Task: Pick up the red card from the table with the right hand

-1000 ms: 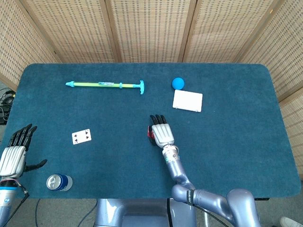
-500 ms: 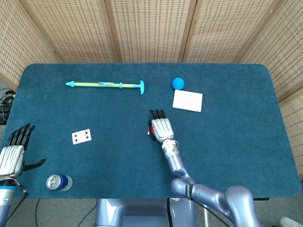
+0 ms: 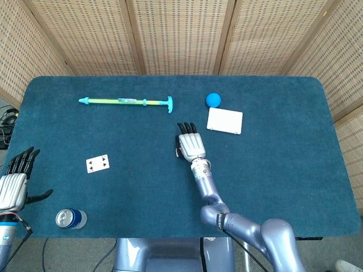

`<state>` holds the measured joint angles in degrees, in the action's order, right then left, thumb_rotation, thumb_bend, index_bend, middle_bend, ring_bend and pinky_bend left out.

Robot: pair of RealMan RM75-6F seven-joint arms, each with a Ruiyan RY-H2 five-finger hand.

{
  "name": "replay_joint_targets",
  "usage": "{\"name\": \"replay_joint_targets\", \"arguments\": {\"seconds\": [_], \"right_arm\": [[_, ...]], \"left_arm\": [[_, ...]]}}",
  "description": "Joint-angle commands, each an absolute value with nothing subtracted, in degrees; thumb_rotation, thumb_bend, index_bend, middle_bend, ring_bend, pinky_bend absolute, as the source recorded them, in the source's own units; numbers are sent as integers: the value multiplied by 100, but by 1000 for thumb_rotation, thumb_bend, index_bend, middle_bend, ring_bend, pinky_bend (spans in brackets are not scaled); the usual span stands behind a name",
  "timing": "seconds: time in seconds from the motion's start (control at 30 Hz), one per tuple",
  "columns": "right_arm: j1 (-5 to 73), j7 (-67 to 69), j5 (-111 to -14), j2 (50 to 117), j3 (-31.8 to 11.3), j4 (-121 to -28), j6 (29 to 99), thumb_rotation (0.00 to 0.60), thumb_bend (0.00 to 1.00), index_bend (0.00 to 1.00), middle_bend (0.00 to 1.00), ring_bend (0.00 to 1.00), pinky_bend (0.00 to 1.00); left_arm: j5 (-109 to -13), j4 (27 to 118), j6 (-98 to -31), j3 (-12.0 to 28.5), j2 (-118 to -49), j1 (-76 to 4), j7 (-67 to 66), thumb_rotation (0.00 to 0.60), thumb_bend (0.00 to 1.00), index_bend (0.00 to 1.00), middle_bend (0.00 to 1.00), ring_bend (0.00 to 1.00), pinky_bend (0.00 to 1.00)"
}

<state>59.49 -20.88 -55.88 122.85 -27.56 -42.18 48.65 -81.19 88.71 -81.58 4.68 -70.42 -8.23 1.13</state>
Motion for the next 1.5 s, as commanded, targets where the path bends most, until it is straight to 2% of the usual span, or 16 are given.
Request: {"name": "replay_joint_targets", "arguments": {"seconds": [0.03,0.37,0.63,0.77,1.03,1.37,1.5], "right_arm": [[6026,-1987,-5619,12288,-2812,-4122,4887,600,582,620,161,0,0],[6032,-1851,-5756,12050,-2889,-4318,5211,600,583,620,162,0,0],[5652,-1903,-5771,11498,-2917,-5341,5701,600,580,614,157,0,0],[5139,-1657,-5688,10954,-2949,-6381,5958,600,579,611,154,0,0],[3942,-1181,-5472,9562,-2742,-8621,6260,600,577,610,151,0,0],[2759,-154,-5512,8091,-2418,-10594,6324,600,575,614,151,0,0],[2448,116,-5828,7809,-2224,-11025,6512,600,575,618,151,0,0]], "left_arm": [[-8113,8870,-8154,470,-7039,-824,114,600,117,0,0,0,45],[-8135,8903,-8192,472,-7036,-817,83,600,117,0,0,0,45],[-8178,8922,-8242,467,-7016,-802,97,600,117,0,0,0,45],[-8250,8955,-8302,449,-6999,-785,115,600,117,0,0,0,45],[-8408,9020,-8401,390,-7012,-762,38,600,117,0,0,0,45],[-8699,9093,-8656,306,-7054,-694,-124,600,116,0,0,0,45],[-8763,9117,-8718,282,-7062,-669,-163,600,117,0,0,0,45]]}}
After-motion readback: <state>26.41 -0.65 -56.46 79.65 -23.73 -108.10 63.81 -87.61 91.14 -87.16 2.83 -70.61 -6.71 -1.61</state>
